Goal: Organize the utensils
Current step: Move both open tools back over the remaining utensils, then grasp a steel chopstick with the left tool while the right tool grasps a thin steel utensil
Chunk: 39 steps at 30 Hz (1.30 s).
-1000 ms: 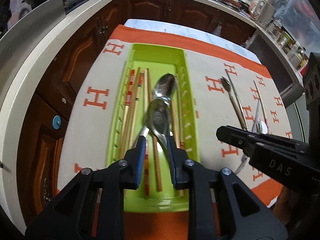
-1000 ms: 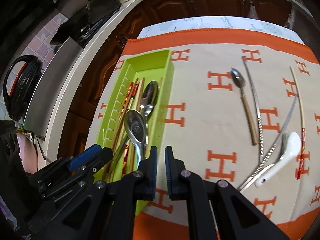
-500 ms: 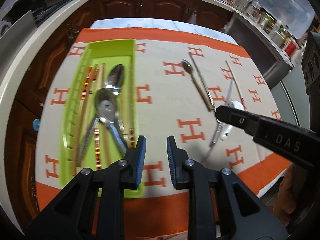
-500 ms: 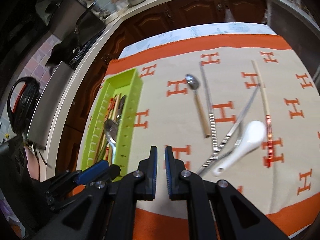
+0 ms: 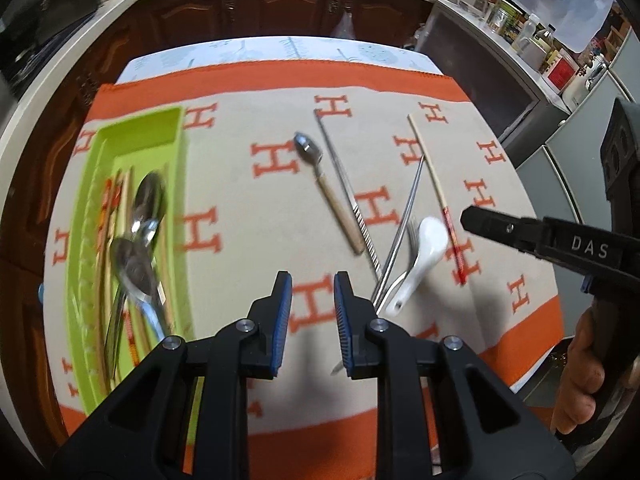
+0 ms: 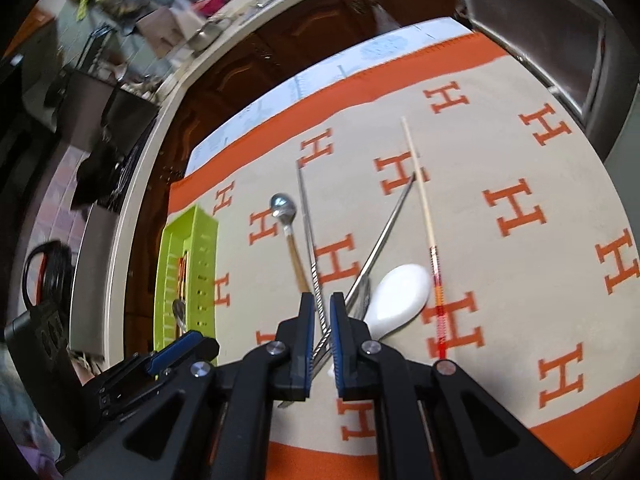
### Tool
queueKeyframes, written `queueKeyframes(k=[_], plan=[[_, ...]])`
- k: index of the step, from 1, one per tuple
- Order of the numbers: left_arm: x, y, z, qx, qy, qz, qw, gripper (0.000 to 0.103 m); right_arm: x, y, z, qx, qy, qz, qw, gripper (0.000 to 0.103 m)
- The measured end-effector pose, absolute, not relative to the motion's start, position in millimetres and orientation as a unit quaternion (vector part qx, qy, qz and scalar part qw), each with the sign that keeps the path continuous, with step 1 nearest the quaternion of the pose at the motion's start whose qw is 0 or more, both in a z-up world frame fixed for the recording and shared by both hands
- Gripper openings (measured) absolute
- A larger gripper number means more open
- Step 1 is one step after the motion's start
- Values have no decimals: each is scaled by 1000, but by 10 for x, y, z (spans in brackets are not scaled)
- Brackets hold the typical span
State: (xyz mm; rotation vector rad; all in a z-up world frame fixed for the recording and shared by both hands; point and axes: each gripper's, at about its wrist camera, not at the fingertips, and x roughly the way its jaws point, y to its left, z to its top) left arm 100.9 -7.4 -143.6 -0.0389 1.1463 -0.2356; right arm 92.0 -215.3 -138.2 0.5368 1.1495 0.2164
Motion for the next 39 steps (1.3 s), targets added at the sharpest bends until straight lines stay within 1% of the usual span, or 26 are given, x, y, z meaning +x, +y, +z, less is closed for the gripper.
queueKeyframes(k=[6,13,19,29,30,31,32,35,39], plan=[[1592,-382,-1530,-17,562,-124,818,18,1191,-2319,-1443,274,545,94,787,8],[2096,-677,-1949,-23,611,-134,780,18,1382,-2378,-1676,291,568,95,764,8],[2257,-762,-2239,-14,639,-122,759,18,1439,-2426,-1793,296,576,96,756,8],[2273,-955,-2340,24,644,-109,757,18,1477,-2383,-1910,299,592,100,742,8],[2273,-962,-2342,24,643,-106,758,17,1482,-2374,-1916,299,593,99,741,8],[2273,-968,-2345,26,641,-98,761,10,1482,-2369,-1923,298,595,98,740,8],[2273,-961,-2345,29,639,-92,763,7,1486,-2359,-1928,298,597,97,739,8],[2259,-877,-2336,14,638,-100,764,4,1490,-2334,-1939,296,602,98,735,8],[2216,-773,-2335,10,639,-102,763,3,1459,-2232,-1905,296,608,113,728,8]])
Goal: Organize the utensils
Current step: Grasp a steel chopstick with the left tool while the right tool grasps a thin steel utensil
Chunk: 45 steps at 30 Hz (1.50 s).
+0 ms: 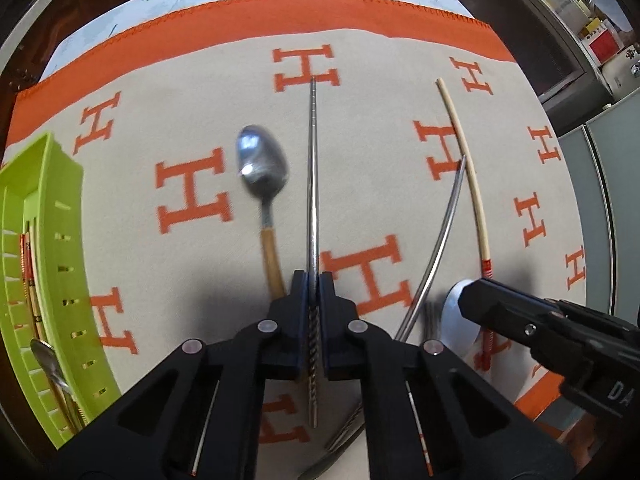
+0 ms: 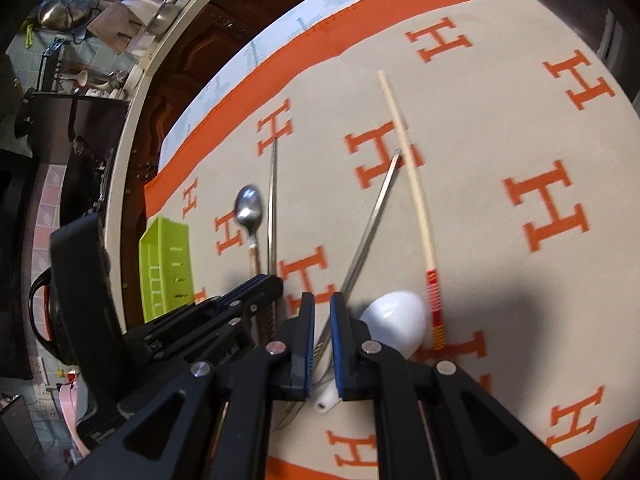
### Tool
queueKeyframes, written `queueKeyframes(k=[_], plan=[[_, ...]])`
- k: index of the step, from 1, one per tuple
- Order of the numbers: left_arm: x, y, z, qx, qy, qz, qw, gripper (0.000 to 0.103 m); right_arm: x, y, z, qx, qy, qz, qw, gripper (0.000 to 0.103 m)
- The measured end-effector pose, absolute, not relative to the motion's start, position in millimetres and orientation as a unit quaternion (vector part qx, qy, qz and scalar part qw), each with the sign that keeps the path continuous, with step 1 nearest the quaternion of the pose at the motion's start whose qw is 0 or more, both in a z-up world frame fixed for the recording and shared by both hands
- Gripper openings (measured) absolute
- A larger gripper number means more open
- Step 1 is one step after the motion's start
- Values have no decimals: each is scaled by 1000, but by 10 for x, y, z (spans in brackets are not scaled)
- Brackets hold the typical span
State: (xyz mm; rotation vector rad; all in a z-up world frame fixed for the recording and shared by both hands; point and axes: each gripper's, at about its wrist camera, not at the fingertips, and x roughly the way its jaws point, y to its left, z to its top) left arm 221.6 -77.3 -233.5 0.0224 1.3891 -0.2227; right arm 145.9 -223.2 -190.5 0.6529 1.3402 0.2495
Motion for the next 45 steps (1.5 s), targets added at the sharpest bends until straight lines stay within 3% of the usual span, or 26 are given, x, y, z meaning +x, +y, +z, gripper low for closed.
queueKeyframes(k=[19,36,45], plan=[[1902,-282,-2134,-18,622,-113,775,3,1432,-1792,-2124,243,691,2,681,8],[1631,143,-1815,-37,600,-133,788,3,1494,-1456,-2053,136,675,-47,724,11],[1373,693,-1418,-48,575,-115,809,3,1342,-1678,-1980,216,650,0,728,5]])
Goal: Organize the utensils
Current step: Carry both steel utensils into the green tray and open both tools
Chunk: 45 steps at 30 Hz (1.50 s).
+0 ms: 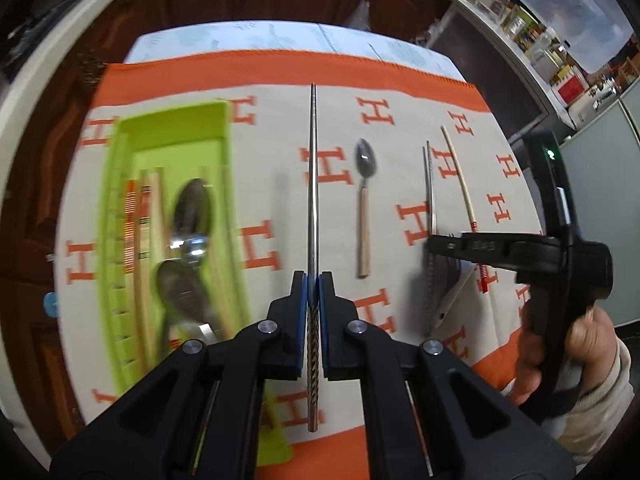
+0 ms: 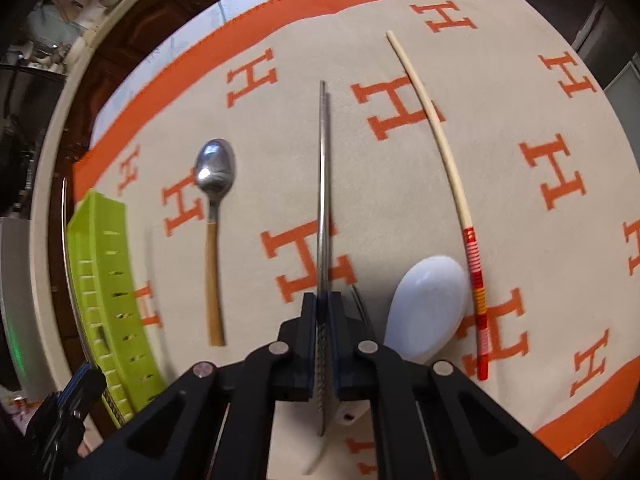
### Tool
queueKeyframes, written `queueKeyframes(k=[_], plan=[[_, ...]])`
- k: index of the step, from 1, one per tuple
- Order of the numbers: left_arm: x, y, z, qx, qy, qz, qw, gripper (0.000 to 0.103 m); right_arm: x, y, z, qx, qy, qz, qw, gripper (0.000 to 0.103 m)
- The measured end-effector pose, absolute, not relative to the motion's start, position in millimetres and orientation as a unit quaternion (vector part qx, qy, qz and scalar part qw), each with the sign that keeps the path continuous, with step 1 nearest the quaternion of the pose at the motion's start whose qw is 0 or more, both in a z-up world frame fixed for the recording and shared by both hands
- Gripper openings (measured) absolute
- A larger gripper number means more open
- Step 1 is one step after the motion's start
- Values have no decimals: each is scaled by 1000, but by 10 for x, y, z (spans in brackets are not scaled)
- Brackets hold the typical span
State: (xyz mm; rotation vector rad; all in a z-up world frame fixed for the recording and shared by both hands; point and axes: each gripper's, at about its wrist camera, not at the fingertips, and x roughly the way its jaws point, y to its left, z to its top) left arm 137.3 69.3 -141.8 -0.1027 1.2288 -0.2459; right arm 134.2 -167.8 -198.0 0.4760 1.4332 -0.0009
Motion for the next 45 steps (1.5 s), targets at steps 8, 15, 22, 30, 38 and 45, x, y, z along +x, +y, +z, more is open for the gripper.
queueKeyframes(k=[8,15,22,30,38,45], plan=[[1189,1334,-1372,-67,568,-70,817,3,1192,-1304,-1492,220,627,90,742,5],[1062,1645,-1599,-74,578,-30,812,3,1167,-513,-1277,181,631,184,732,5],[979,1759,-1823,-80,586,-2,807,3,1218,5,-1381,150,648,218,714,5],[926,1821,-1912,-72,584,17,809,4,1275,267,-1550,127,670,218,698,6],[915,1846,-1789,-67,574,18,816,4,1263,274,-1571,126,671,214,699,7],[862,1873,-1598,-65,557,22,828,10,1224,230,-1499,126,661,222,706,7]])
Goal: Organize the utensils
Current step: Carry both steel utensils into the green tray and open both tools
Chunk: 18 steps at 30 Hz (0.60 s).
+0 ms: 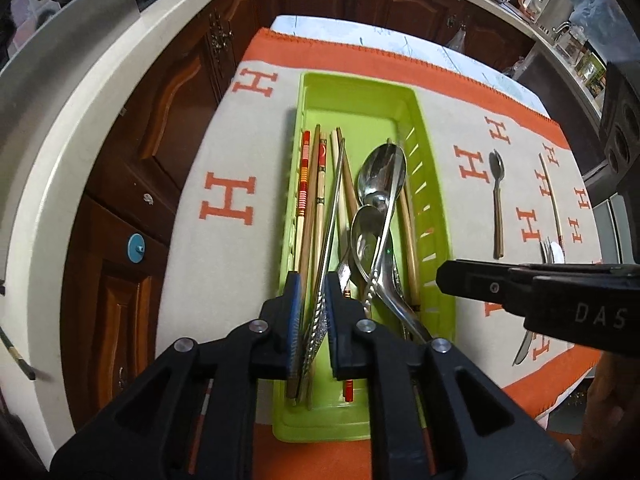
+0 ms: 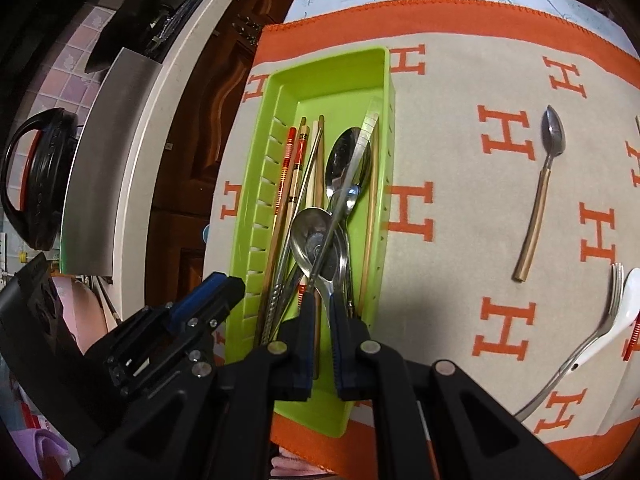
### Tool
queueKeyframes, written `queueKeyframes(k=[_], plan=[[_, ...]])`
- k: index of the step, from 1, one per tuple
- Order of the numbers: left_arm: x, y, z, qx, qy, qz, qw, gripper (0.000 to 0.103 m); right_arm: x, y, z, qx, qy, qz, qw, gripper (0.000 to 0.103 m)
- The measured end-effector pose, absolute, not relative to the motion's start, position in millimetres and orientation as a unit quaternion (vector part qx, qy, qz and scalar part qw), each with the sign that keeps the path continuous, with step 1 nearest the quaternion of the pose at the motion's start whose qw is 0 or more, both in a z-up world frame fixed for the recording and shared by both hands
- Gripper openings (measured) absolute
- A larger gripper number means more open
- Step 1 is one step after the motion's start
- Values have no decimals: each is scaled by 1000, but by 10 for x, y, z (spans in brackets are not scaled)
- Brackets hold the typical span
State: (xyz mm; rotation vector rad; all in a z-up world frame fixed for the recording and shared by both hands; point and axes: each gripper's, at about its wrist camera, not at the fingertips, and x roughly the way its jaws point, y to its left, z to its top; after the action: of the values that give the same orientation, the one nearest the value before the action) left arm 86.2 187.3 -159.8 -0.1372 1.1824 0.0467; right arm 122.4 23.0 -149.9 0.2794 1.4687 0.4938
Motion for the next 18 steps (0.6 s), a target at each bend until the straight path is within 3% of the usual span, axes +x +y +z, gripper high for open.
queueKeyframes(k=[18], plan=[[664,1516,-1188,-47,534,-6,844,10,958,-239,-1312,115,629,227,734,7]])
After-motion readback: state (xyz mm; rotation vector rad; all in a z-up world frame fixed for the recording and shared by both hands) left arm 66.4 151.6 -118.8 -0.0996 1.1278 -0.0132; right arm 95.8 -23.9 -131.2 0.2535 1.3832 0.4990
